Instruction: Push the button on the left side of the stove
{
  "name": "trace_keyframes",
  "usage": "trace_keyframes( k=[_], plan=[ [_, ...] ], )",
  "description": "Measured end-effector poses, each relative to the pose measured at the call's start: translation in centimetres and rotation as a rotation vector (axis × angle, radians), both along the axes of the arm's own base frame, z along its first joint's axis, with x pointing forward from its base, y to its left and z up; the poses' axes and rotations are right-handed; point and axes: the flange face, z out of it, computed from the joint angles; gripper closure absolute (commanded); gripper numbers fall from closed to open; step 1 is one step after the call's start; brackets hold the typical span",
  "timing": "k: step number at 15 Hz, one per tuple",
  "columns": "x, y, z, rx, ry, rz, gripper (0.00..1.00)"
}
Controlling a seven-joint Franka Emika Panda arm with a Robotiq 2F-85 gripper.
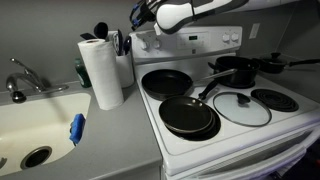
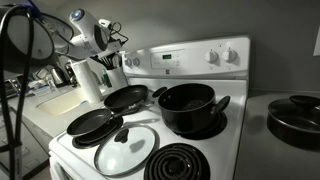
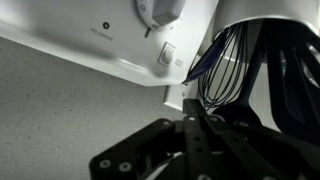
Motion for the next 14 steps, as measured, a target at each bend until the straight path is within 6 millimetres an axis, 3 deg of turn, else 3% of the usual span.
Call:
trace_keyframes(
  k=[10, 13, 14],
  plan=[
    [-0.3, 1.9, -1.8, 0.221, 0.177, -0.156, 1.00],
    [-0.3, 1.8, -2.3, 0.208, 0.262, -0.224, 1.00],
    [-0.1, 0.9, -2.0, 0.205, 0.278, -0.248, 1.00]
  ],
)
